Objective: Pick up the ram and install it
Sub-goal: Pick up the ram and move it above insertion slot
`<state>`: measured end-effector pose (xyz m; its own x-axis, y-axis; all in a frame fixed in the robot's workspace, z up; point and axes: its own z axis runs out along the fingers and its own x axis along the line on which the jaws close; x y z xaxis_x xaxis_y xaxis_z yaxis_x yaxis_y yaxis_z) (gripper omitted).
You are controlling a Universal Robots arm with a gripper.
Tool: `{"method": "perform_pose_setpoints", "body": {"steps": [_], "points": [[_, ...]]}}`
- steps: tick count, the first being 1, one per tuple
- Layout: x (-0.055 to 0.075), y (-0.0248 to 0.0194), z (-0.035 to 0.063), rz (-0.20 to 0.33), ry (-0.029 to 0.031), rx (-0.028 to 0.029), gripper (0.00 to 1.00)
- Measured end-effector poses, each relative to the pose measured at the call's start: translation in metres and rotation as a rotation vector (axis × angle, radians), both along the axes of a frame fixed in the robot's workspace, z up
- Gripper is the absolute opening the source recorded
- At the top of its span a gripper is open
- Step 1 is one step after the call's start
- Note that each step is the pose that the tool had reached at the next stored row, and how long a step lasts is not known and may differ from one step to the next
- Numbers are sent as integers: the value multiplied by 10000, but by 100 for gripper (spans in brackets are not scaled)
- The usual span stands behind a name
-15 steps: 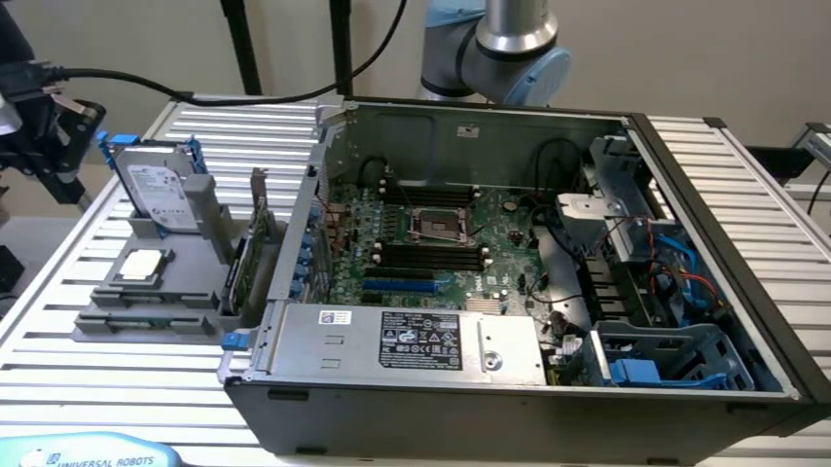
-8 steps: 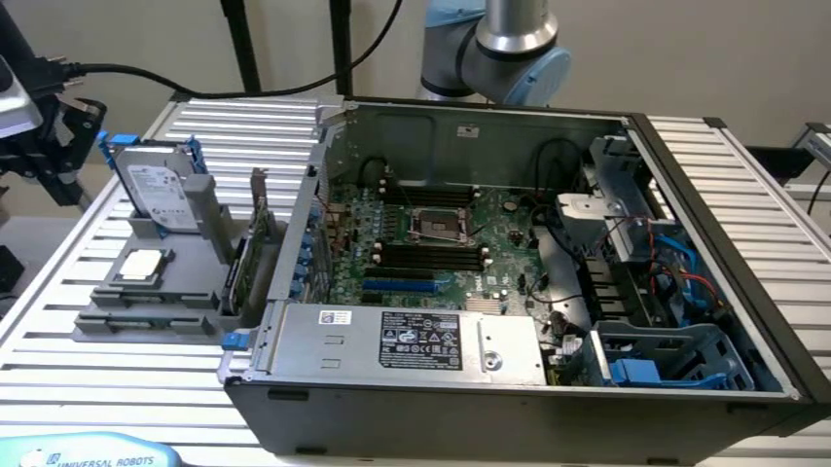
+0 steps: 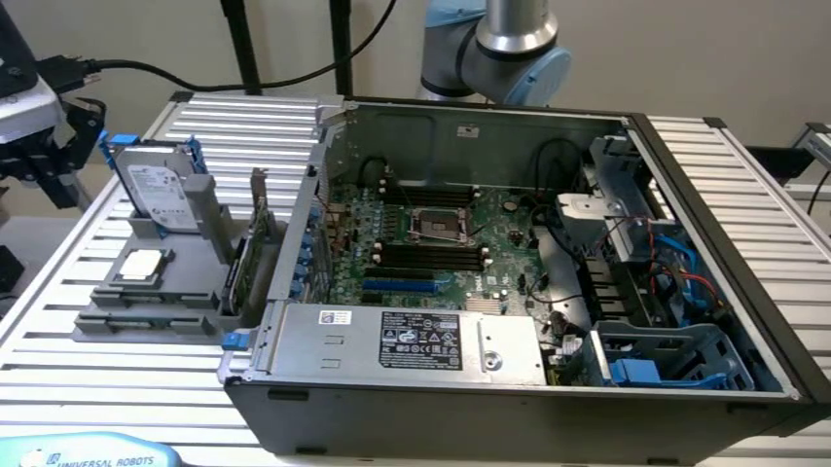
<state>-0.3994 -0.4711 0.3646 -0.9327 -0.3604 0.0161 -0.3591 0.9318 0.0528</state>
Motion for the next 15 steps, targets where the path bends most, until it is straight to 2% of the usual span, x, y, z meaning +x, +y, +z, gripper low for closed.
{"method": "perform_pose_setpoints", "body": {"steps": [5,15], "points": [[0,0,-21,915,103,0,11],[0,0,-101,2736,120,-10,11]]}}
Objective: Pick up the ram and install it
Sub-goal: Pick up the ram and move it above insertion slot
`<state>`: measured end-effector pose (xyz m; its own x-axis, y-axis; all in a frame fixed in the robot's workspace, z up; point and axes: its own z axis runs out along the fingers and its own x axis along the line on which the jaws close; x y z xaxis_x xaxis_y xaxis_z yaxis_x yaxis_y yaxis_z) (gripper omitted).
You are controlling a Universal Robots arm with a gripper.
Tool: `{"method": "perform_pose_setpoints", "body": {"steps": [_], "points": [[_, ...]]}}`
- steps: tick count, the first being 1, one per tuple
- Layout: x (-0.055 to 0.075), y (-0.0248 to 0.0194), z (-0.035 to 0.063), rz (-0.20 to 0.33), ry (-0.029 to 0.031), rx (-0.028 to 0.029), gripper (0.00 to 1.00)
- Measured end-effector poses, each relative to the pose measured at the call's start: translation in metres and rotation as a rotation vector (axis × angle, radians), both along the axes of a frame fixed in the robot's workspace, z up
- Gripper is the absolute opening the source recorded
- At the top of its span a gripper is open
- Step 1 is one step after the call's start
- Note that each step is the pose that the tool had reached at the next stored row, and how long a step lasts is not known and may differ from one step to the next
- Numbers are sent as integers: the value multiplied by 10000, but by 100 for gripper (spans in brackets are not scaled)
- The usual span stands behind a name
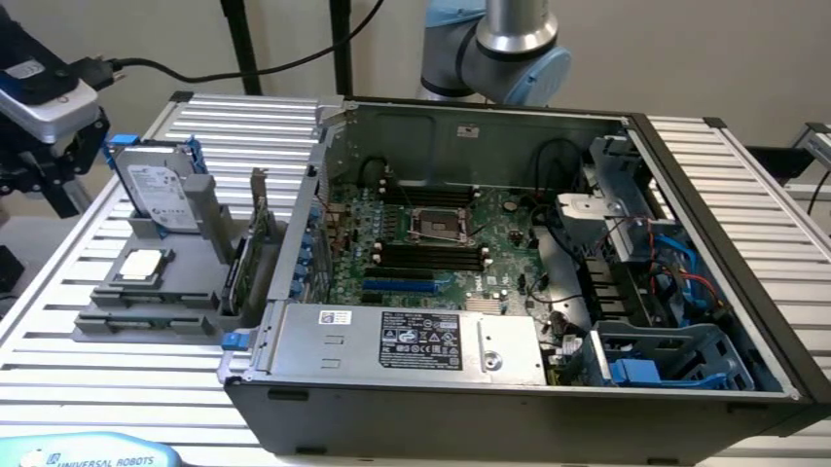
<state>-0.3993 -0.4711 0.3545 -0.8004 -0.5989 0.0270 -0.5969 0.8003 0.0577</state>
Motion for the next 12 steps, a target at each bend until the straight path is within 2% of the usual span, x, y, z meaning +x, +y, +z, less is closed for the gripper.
{"method": "perform_pose_setpoints", "body": {"steps": [12], "points": [[0,0,-71,2174,-34,-21,11]]}}
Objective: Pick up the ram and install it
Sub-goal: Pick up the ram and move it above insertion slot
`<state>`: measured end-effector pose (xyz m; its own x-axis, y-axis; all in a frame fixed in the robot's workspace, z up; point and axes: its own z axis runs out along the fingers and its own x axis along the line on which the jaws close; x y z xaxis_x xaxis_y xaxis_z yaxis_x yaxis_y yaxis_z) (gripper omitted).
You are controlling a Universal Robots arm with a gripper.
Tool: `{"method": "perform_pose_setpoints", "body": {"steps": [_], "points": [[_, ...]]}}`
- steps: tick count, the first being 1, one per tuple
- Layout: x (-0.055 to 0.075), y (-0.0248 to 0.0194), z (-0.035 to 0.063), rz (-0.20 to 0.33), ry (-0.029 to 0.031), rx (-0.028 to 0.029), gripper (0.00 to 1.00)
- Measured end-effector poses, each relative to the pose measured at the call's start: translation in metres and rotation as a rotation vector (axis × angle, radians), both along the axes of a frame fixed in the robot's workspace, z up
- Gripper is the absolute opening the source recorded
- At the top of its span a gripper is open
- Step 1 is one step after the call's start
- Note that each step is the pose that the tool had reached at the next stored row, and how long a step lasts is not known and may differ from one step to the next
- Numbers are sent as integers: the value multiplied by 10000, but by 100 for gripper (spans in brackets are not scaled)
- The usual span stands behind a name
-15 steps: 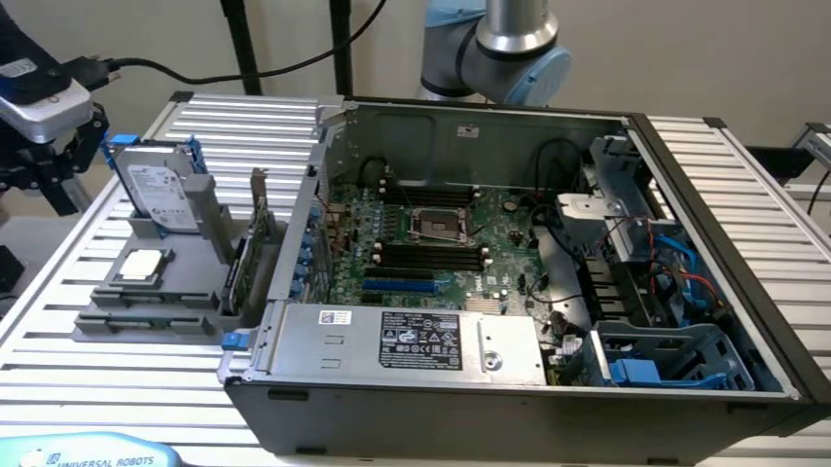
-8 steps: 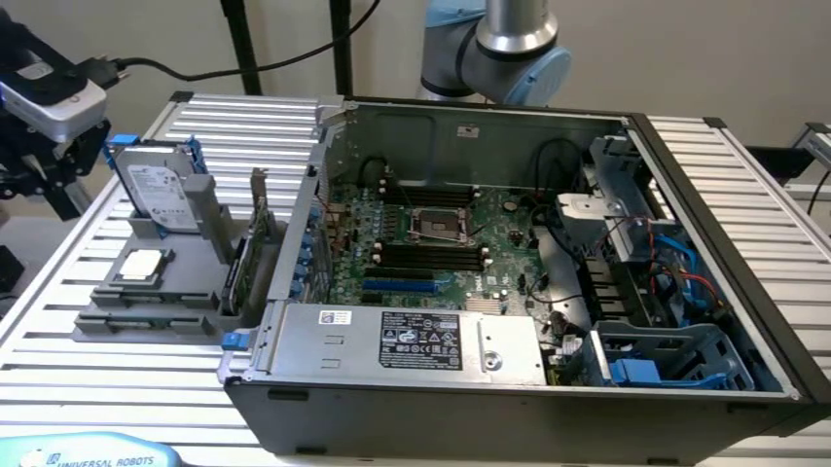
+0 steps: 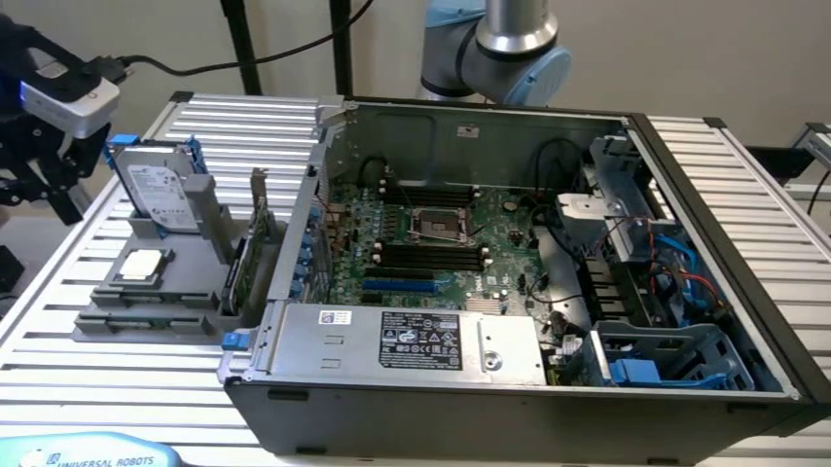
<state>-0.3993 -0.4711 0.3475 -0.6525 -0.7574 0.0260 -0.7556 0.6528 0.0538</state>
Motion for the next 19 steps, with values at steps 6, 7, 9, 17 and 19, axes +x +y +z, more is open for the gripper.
{"method": "perform_pose_setpoints", "body": {"steps": [6,7,9,17,19], "points": [[0,0,-32,1102,-27,-14,11],[0,0,-37,1281,-32,-16,11],[0,0,-47,1647,-41,-22,11],[0,0,-93,3068,-199,-54,11],[0,0,-105,3430,-245,-61,11]]}}
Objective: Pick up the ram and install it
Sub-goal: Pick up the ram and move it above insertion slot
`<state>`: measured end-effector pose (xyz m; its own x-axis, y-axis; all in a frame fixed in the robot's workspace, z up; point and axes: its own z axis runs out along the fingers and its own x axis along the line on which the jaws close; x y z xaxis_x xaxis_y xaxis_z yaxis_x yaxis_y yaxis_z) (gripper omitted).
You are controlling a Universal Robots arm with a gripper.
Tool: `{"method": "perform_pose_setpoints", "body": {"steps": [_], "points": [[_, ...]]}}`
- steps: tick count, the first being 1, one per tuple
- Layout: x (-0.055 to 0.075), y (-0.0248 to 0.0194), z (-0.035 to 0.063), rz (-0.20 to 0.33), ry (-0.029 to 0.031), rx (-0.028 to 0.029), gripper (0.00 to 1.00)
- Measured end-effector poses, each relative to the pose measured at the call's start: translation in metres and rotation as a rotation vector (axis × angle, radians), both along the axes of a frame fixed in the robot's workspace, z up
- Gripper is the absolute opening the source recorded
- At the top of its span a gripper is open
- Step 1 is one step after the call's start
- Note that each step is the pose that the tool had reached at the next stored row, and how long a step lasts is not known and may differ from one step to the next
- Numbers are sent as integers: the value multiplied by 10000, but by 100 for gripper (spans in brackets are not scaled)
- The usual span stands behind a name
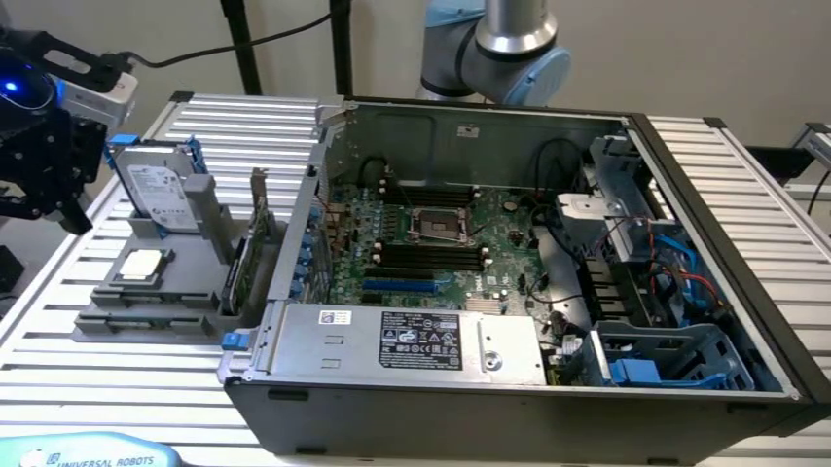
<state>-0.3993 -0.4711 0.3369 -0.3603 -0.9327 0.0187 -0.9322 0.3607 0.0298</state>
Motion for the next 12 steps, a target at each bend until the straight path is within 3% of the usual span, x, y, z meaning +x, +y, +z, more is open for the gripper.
{"method": "perform_pose_setpoints", "body": {"steps": [7,12], "points": [[0,0,-43,1176,-192,-24,11],[2,0,-82,1872,-281,-54,11]]}}
